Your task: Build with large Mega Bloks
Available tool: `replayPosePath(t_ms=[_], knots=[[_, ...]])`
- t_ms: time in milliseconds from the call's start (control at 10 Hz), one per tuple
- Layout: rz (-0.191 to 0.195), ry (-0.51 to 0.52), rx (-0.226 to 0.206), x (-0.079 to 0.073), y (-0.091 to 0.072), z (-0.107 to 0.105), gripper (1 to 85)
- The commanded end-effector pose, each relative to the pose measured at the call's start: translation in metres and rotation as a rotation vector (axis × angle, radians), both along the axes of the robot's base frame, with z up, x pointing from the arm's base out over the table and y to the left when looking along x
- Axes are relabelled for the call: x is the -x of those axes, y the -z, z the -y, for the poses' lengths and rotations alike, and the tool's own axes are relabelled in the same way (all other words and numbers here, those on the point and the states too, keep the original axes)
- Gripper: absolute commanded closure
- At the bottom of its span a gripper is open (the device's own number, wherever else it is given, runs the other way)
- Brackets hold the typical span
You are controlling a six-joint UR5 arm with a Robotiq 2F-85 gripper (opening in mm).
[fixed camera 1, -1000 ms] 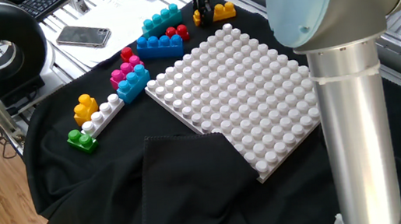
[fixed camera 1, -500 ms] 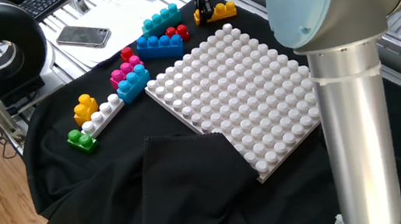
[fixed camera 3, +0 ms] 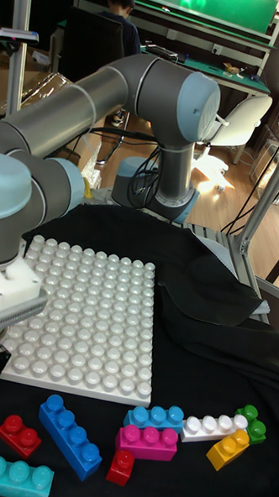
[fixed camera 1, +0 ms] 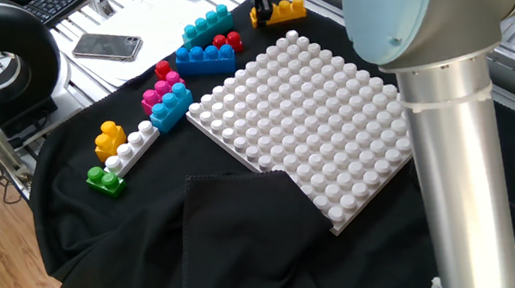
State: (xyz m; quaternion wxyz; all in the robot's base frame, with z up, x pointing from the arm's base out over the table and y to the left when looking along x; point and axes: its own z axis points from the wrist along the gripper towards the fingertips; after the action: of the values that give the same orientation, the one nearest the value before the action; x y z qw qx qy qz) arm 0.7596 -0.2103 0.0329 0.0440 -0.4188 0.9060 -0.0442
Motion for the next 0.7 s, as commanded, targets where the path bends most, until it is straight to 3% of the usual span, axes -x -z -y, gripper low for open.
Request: replayPosePath(t_ms=[0,200,400,600], knots=[[0.005,0.146,-0.039,0.008,-0.021,-0.014,71.3],[-0.022,0.159,-0.054,0.022,-0.028,-0.018,69.0],[-0.023,0.191,-0.06,0.029,-0.035,-0.023,65.7],[-0.017,0.307,-0.078,0.035,-0.04,-0.024,65.7]])
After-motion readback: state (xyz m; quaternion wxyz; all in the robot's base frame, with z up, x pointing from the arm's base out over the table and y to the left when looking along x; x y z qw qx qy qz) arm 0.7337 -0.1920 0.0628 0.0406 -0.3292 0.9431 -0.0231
